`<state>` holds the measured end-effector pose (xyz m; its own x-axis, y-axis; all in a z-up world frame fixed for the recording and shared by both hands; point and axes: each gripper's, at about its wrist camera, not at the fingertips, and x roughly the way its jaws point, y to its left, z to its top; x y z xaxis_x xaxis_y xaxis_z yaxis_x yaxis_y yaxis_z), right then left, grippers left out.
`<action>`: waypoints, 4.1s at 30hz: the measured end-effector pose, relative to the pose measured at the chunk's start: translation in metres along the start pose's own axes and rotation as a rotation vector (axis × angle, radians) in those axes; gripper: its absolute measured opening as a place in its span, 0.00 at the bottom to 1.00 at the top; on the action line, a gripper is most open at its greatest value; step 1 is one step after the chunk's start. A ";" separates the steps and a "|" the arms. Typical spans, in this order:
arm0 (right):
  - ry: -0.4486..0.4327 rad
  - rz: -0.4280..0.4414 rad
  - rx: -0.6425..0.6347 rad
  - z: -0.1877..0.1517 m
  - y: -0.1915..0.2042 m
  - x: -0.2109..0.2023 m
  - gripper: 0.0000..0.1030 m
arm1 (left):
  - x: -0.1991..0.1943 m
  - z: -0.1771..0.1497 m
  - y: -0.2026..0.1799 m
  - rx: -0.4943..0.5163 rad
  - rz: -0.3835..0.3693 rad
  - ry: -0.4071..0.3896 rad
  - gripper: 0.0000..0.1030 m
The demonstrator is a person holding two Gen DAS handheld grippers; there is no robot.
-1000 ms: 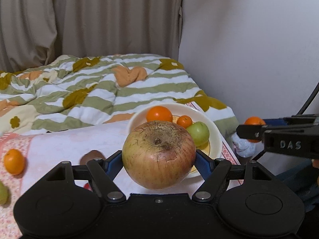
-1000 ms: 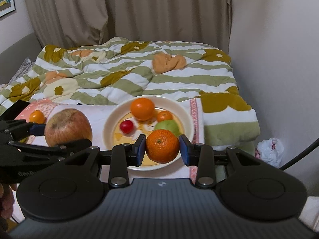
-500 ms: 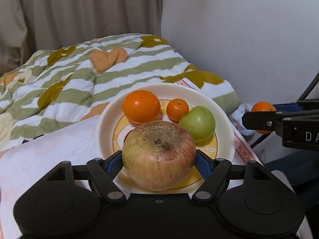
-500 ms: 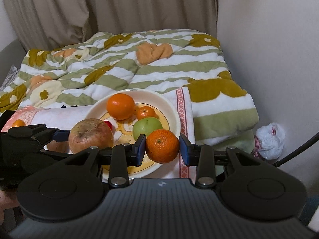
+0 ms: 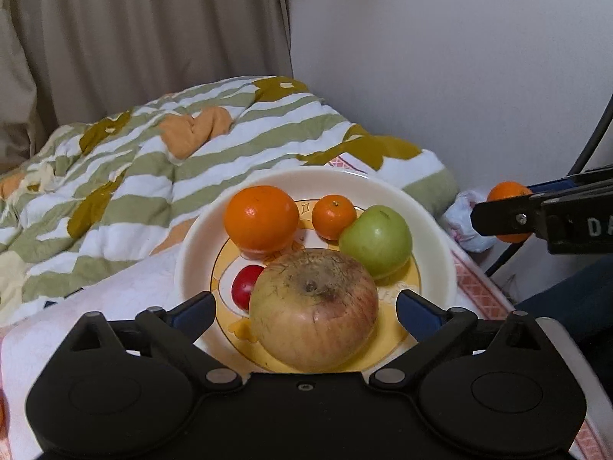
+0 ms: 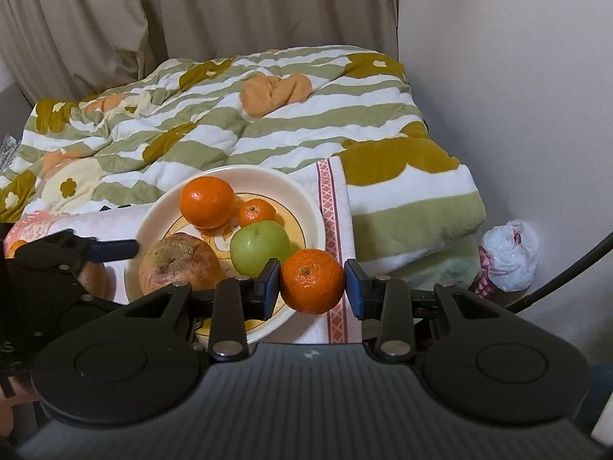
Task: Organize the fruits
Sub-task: 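Open the left tool to release the apple into the bowl while the right tool releases the mandarin, then withdraw both tools, moving the left toward a pale green apple and the right toward a cherry tomato, then grasp the pale green apple with the left tool while the right tool grasps the red cherry tomato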
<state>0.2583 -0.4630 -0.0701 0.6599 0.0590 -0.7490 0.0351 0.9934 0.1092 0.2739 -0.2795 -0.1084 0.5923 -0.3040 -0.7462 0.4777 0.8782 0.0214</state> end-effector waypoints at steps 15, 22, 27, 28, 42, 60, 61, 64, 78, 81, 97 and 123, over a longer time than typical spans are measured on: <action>0.036 0.101 -0.128 -0.006 0.022 0.012 0.50 | -0.058 -0.015 0.026 -0.133 0.065 -0.026 0.99; 0.048 0.110 -0.255 -0.021 0.040 0.036 0.50 | -0.078 -0.026 0.028 -0.146 0.073 -0.044 0.99; 0.050 0.117 -0.300 -0.027 0.043 0.045 0.50 | -0.087 -0.032 0.031 -0.169 0.090 -0.055 0.99; 0.047 0.115 -0.308 -0.028 0.044 0.045 0.51 | -0.089 -0.034 0.032 -0.174 0.092 -0.055 0.99; -0.055 0.082 -0.289 -0.036 0.040 0.007 1.00 | -0.119 -0.054 0.027 -0.200 0.127 -0.073 0.99; -0.120 0.136 -0.263 -0.041 0.064 -0.080 1.00 | -0.216 -0.090 0.030 -0.318 0.277 -0.192 0.99; -0.122 0.144 -0.265 -0.041 0.068 -0.084 1.00 | -0.222 -0.094 0.033 -0.324 0.291 -0.196 0.99; -0.127 0.160 -0.265 -0.043 0.085 -0.098 1.00 | -0.240 -0.106 0.044 -0.338 0.337 -0.205 1.00; -0.124 0.097 -0.184 -0.067 0.184 -0.128 1.00 | -0.281 -0.153 0.142 -0.352 0.380 -0.192 1.00; -0.108 0.074 -0.152 -0.076 0.205 -0.126 1.00 | -0.281 -0.160 0.165 -0.342 0.359 -0.176 1.00; -0.010 -0.025 -0.042 -0.095 0.281 -0.071 1.00 | -0.224 -0.170 0.264 -0.270 0.221 -0.089 1.00; 0.148 -0.033 0.001 -0.084 0.275 0.032 1.00 | -0.120 -0.163 0.305 -0.477 0.160 0.120 0.71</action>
<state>0.2262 -0.1796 -0.1193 0.5404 0.0406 -0.8404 0.0557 0.9949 0.0838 0.2427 0.0847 -0.1211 0.5415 -0.1323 -0.8302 0.0214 0.9894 -0.1438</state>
